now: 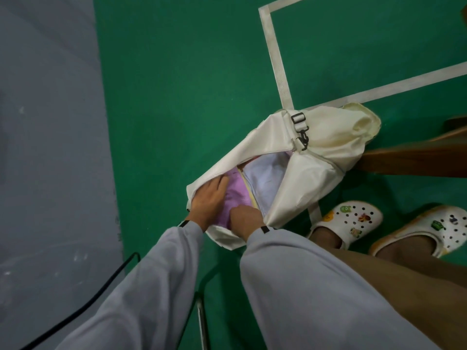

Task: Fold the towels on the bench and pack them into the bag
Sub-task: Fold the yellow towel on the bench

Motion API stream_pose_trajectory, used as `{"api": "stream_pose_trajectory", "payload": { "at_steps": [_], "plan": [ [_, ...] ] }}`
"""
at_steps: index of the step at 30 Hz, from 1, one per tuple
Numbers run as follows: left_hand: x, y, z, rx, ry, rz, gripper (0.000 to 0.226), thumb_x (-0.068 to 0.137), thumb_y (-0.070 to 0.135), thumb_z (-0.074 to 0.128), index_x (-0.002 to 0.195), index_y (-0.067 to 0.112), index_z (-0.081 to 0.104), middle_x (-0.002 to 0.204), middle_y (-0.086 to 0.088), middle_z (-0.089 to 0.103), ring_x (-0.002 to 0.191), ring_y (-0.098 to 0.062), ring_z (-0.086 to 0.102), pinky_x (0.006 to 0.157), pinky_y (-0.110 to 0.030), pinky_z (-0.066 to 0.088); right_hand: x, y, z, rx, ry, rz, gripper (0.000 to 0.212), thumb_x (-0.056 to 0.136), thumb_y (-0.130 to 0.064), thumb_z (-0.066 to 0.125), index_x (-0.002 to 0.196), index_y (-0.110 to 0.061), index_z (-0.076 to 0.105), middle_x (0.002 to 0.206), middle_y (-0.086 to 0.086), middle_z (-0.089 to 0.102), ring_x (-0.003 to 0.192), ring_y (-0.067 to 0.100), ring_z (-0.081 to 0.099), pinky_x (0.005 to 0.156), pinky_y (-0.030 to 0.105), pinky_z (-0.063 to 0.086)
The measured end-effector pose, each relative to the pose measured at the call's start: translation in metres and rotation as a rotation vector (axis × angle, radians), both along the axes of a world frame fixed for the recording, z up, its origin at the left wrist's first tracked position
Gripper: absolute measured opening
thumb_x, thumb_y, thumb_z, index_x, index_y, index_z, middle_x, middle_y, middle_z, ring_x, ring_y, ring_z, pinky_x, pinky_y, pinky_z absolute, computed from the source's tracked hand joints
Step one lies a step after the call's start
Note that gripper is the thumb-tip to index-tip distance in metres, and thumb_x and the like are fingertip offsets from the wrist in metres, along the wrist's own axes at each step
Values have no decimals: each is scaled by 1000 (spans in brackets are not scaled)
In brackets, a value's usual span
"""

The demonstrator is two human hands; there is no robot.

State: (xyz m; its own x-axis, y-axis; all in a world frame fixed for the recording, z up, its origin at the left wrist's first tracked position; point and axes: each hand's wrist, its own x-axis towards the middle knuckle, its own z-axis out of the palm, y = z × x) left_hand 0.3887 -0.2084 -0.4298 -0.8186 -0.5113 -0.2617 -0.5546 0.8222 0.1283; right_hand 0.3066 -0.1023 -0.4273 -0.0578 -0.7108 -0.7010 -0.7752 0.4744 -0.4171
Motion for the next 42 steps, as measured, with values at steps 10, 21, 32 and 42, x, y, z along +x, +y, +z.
{"api": "stream_pose_trajectory", "payload": {
  "at_steps": [10, 21, 32, 42],
  "plan": [
    [-11, -2, 10, -148, -355, 121, 50, 106, 52, 41, 124, 11, 62, 110, -12, 70, 100, -31, 67, 87, -39, 52, 11, -7, -19, 138, -6, -49, 20, 94, -25, 53, 110, -22, 65, 114, 4, 67, 102, 27, 61, 92, 49, 55],
    [-14, 6, 0, 432, -322, 704, 66, 98, 59, 55, 144, 13, 46, 140, -16, 55, 130, -33, 54, 112, -47, 40, -3, 7, 9, 168, -69, -46, 25, 97, -21, 57, 119, -15, 66, 120, 5, 68, 113, 26, 64, 98, 42, 52],
    [-48, 13, 10, -17, -552, 395, 99, 80, 83, 56, 147, 12, 41, 144, -15, 51, 133, -34, 50, 112, -45, 40, -14, -2, 15, 175, -124, -63, 42, 101, -31, 49, 138, -12, 55, 131, 9, 64, 122, 31, 60, 103, 50, 48],
    [-51, -9, -6, 476, -276, 646, 86, 92, 78, 38, 159, 25, 27, 164, -9, 30, 149, -31, 31, 123, -43, 22, -18, 7, 15, 146, -42, -19, 29, 98, -29, 56, 125, -20, 64, 126, 1, 66, 118, 24, 62, 97, 42, 51]
  ]
}}
